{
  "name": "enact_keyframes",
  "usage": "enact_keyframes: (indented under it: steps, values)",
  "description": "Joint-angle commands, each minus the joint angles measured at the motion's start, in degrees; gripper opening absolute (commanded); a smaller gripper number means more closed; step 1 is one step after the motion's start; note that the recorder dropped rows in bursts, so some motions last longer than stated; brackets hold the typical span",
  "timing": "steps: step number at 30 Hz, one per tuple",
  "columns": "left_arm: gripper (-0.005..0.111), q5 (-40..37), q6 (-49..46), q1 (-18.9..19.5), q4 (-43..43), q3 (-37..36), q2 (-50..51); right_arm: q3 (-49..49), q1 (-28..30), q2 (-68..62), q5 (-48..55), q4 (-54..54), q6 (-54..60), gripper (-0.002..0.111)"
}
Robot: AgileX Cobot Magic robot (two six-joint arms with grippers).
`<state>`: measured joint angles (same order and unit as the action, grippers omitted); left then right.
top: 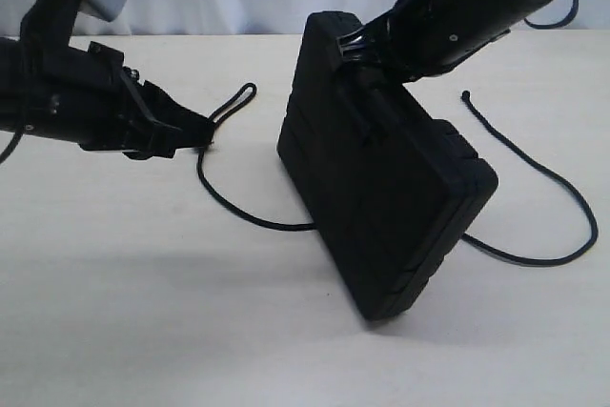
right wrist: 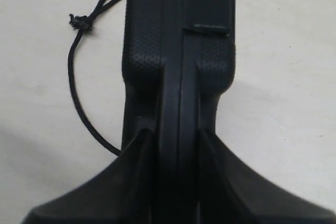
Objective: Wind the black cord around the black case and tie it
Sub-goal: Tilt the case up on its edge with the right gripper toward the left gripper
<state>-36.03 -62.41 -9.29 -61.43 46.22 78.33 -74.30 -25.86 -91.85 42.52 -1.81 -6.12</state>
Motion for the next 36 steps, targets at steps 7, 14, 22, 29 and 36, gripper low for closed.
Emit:
enact_keyframes:
  steps: [7,14,22,29,36]
  values:
    - [0.035,1.11,-7.22,-0.17,-9.26,-0.24,8.56,-3.33,-7.64,0.69,3.13,34.29,-17.72,0.004]
    - [0.035,-1.01,-22.30,-0.17,-22.65,-0.24,9.98,-3.45,-7.64,-1.24,4.11,29.53,-17.72,0.004]
    - [0.035,-4.71,-24.51,-0.17,-24.82,-0.24,14.40,-3.45,-7.64,-6.05,-2.22,14.56,-16.67,0.005]
    - [0.035,-5.73,-48.21,-8.70,-38.52,2.53,23.97,-3.45,-7.64,-6.05,-3.46,11.04,-16.67,0.005]
    - [0.035,-5.48,-48.71,-11.39,-38.52,9.06,28.70,-3.45,-7.64,-5.95,-3.23,11.04,-16.67,0.005]
